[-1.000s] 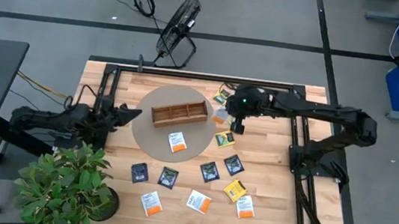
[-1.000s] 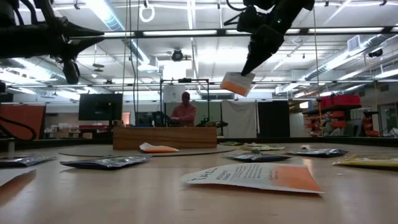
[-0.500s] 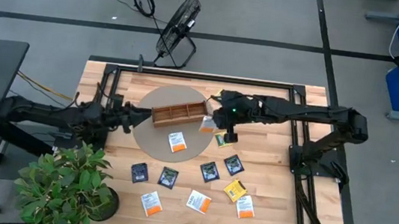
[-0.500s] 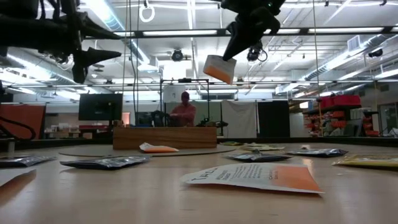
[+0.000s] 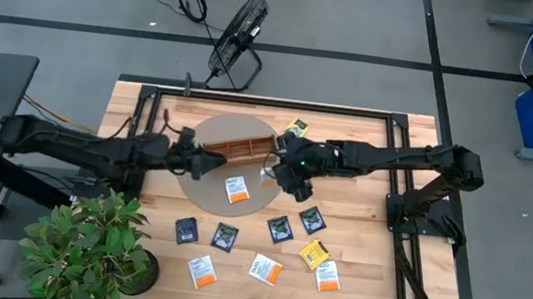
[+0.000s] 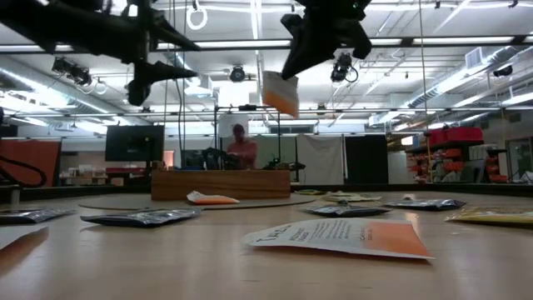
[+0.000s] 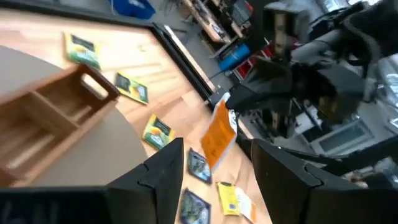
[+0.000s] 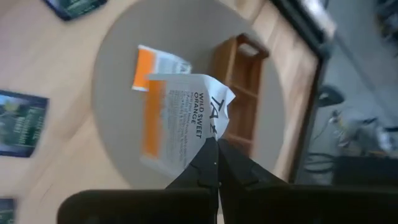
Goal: Pick & Place Tea
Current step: Put the white tea bag into the left section of the wooden organizer
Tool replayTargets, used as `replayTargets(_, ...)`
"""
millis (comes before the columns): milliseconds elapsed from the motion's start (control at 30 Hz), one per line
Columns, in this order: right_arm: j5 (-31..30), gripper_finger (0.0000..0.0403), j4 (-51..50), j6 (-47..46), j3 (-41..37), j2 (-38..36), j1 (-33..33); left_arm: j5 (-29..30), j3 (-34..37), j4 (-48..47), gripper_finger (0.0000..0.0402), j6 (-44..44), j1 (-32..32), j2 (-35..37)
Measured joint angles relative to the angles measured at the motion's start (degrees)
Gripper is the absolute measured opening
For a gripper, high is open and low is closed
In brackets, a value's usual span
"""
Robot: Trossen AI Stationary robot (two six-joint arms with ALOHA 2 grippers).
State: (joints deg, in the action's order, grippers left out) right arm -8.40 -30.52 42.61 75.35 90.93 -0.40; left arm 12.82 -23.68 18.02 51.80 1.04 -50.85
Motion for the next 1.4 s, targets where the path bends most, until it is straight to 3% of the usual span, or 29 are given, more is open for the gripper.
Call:
replayTargets(200, 0.3, 0.0, 2.0, -0.1, 0.0, 0.0, 1.5, -9.8, -6.2, 1.9, 0.0195, 0.1, 2.0, -9.1)
replayTargets(600, -1.1, 0.0, 1.6, -4.5, 0.0, 0.0, 3.2, -16.1, -16.5, 1.9, 0.0195, -1.8, 2.1, -23.3)
replayTargets(1167, 0.3, 0.0, 2.3, -4.6, 0.0, 0.0, 3.2, -20.7, -19.9, 1.8, 0.0191, -1.4, 2.1, -28.8)
replayTargets(1400, 0.3, 0.0, 2.3, -4.7, 0.0, 0.0, 3.3, -20.6, -19.9, 1.4, 0.0121, -1.4, 2.6, -28.9)
